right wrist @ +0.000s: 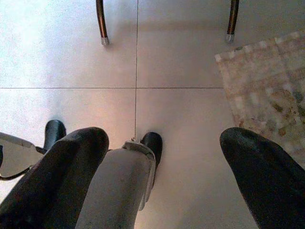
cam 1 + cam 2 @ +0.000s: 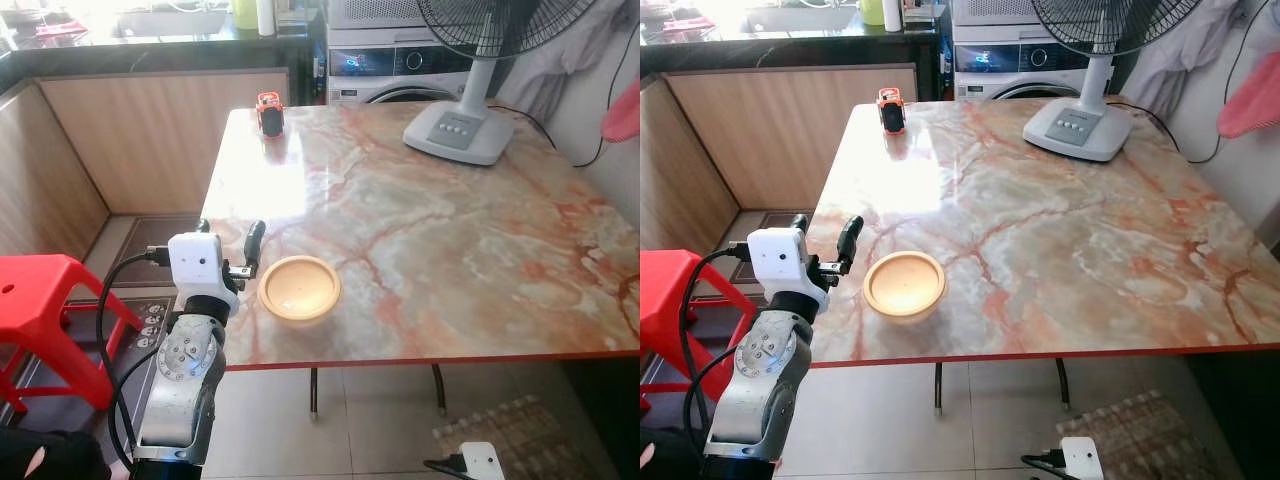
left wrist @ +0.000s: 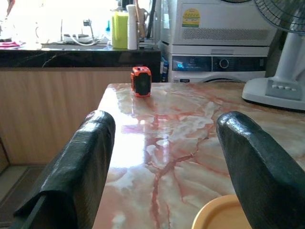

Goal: Restocking fridge

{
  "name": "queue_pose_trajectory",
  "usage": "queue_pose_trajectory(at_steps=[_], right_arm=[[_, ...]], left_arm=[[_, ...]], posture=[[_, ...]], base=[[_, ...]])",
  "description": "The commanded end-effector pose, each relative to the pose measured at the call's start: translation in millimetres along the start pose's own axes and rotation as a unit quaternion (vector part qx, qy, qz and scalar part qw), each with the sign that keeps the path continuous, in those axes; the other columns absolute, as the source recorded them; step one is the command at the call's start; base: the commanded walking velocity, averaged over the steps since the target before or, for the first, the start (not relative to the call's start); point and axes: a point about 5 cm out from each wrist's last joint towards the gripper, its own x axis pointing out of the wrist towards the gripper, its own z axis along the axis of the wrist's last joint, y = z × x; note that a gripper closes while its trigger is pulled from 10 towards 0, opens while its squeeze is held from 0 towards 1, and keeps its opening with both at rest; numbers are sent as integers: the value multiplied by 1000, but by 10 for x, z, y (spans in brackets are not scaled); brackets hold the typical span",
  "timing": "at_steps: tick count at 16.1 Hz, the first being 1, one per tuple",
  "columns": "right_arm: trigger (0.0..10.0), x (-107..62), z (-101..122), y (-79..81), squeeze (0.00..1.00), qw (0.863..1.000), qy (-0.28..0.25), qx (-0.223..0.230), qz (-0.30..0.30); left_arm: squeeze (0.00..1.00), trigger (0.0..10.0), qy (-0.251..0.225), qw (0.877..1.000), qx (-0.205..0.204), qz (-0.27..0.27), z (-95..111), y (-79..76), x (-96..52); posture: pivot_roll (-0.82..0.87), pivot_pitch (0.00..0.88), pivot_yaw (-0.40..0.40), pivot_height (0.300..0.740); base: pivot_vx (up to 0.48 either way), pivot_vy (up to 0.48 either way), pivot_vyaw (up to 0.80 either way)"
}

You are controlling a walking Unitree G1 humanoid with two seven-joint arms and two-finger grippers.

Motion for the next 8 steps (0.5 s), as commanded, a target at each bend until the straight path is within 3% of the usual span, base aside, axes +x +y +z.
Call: queue_pose_trajectory(at_steps=[1,7,8], right_arm=[[10000,-4,-3,-10,0,1000,0,-1,0],[10000,-5,-2,-13,0,1000,-1,-2,0],[10000,-5,-2,-12,0,1000,0,-2,0]], left_arm=[[0,10000,1,1000,8,2,4,-4,-4],[0,10000,2,1000,13,0,-4,-14,-9],[0,10000,1,1000,18,-1,-1,-13,-8]], posture=[[-28,28,11,740],[-26,24,9,740],[-26,24,9,740]], base=[[0,0,0],[0,0,0],[0,-416,0]])
